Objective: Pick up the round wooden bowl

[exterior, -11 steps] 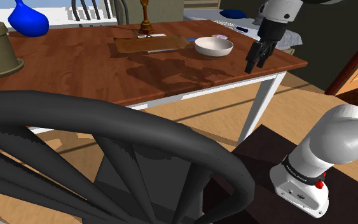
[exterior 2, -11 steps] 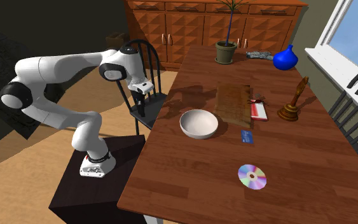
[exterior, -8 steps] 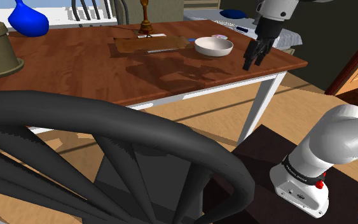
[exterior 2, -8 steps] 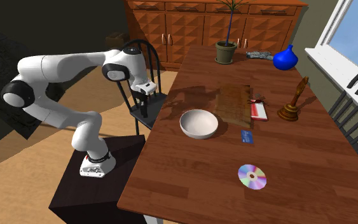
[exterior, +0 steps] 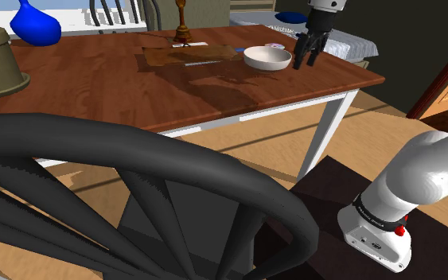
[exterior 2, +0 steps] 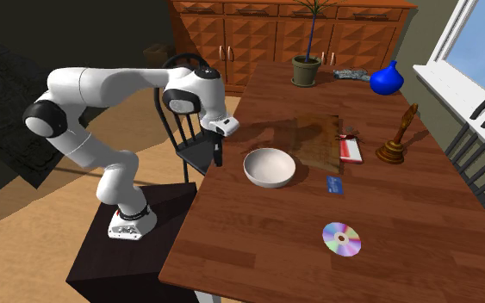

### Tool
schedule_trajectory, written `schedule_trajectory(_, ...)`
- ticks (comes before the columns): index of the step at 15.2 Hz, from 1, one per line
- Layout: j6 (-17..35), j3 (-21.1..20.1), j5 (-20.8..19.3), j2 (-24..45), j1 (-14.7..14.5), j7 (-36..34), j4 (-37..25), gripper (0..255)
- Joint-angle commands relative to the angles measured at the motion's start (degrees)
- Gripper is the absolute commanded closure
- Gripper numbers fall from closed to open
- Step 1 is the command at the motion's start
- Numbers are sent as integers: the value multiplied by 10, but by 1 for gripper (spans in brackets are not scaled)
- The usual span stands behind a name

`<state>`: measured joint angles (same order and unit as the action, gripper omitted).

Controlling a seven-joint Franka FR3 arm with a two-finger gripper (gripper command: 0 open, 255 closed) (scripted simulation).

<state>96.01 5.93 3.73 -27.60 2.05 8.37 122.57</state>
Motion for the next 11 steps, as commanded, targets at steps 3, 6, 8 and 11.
schedule_trajectory(3, -5, 28, 5, 84, 5, 33, -82, 0)
schedule_trajectory(6, -16, 48, 15, 152, 10, 59, -154, 0)
schedule_trajectory(8, -27, 60, 25, 198, 14, 76, -207, 0)
schedule_trajectory(11, -50, 77, 44, 273, 24, 100, -295, 0)
